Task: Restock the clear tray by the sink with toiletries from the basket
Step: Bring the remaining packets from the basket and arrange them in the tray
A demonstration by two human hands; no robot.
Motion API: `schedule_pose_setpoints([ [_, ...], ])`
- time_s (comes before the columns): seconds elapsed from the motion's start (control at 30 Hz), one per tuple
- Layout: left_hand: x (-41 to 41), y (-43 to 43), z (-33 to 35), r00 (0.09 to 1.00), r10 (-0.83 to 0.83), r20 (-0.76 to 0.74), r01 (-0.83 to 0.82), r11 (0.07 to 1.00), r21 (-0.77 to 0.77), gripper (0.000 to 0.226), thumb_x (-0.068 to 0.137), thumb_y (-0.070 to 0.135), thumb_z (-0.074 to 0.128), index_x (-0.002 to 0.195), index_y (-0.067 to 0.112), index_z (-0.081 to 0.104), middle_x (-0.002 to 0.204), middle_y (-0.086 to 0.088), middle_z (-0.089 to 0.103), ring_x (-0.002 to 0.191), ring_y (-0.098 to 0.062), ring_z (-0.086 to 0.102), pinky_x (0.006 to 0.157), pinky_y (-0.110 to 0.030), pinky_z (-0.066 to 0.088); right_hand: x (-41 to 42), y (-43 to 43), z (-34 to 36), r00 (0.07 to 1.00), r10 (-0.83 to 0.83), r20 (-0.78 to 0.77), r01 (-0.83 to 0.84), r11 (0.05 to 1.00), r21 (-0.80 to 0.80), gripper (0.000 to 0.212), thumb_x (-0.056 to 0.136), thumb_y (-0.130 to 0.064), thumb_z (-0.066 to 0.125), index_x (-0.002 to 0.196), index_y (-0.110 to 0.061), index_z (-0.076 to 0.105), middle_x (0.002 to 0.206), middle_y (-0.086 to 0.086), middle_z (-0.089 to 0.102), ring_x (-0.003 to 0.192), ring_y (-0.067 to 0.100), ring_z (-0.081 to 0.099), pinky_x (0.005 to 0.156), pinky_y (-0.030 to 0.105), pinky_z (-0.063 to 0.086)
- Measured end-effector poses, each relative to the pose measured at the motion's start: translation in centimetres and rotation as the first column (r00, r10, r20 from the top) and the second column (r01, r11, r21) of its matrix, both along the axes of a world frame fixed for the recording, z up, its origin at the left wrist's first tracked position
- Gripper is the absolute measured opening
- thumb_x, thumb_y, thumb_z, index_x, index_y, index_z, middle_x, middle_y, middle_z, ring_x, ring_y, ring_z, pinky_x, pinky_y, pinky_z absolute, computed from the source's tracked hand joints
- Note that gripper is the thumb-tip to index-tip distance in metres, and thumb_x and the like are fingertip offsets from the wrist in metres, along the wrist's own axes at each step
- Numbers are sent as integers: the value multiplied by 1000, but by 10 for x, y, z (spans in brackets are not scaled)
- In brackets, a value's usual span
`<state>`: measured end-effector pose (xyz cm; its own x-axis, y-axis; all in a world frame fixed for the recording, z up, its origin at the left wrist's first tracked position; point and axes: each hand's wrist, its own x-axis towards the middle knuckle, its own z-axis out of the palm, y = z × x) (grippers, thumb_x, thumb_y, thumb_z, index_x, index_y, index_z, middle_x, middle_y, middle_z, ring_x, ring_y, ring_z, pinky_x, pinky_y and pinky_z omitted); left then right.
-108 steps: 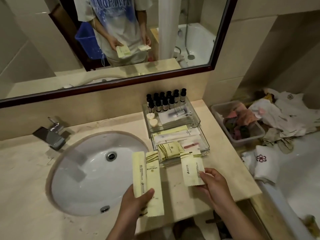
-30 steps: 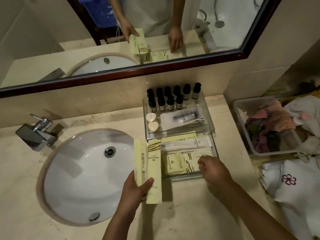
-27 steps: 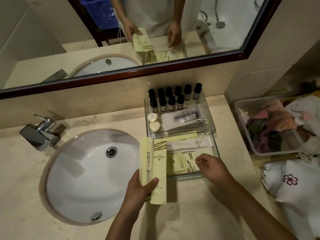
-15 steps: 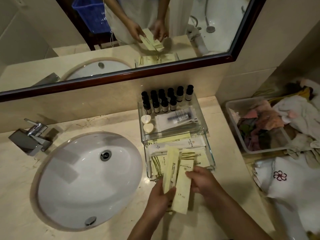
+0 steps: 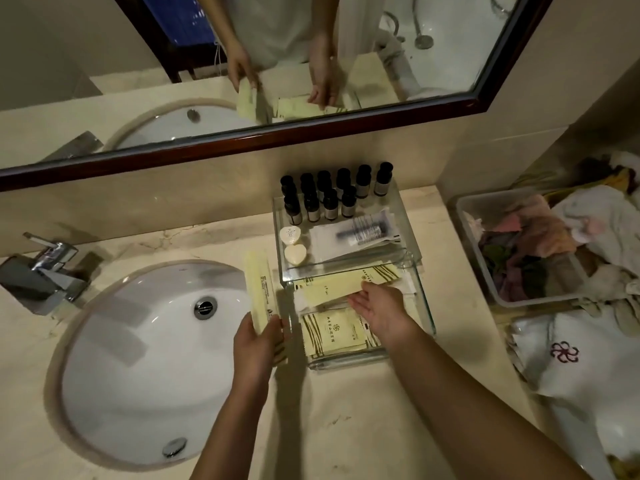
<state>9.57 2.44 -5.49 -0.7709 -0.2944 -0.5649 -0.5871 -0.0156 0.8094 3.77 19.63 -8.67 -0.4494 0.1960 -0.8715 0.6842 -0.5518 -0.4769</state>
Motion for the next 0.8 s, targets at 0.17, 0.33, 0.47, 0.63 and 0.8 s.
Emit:
schedule_pose_setpoints([
  [0.17, 1, -19, -9, 995, 96, 29, -95, 995, -20, 11, 96, 19, 50, 104, 13, 54, 91, -6, 65, 78, -19, 62, 57, -30, 46, -14, -21, -16, 997, -29, 68, 26, 999, 44, 28, 93, -3, 52, 119, 8, 54, 80, 11, 61, 86, 26, 67, 76, 29, 54],
  [0.33, 5, -27, -15, 1000, 29, 12, -28, 997, -72, 5, 95, 17, 51, 93, 15, 55, 86, -7, 64, 72, -19, 58, 51, -27, 43, -27, -31, -24, 996, -58, 70, 50, 992, 112, 24, 94, -4, 51, 112, 9, 59, 69, 10, 60, 60, 18, 61, 74, 28, 53],
  [0.47, 5, -22, -21, 984, -180, 3, 179, 978, -109, 5, 95, 19, 52, 93, 21, 56, 86, -6, 66, 74, -20, 62, 56, -29, 49, -32, -30, -26, 995, 14, 94, -31, 984, 176, 15, 93, -7, 55, 94, 6, 61, 69, 11, 61, 54, 16, 56, 64, 29, 53],
  [0.63, 1, -19, -29, 959, -282, 15, 281, 948, -146, 7, 94, 23, 53, 96, 23, 59, 90, -7, 69, 83, -26, 66, 72, -46, 57, -25, -18, -38, 967, 211, 143, -252, 878, 406, 22, 85, -18, 69, 79, 2, 61, 55, 8, 58, 41, 16, 50, 47, 29, 49],
  [0.8, -7, -15, -29, 937, -348, -6, 340, 917, -208, 8, 94, 21, 53, 98, 18, 60, 89, -2, 68, 83, -21, 65, 71, -39, 54, -27, -12, -37, 854, 469, 225, -501, 628, 595, 27, 82, -26, 71, 69, -5, 60, 53, 5, 59, 41, 15, 53, 49, 24, 45],
])
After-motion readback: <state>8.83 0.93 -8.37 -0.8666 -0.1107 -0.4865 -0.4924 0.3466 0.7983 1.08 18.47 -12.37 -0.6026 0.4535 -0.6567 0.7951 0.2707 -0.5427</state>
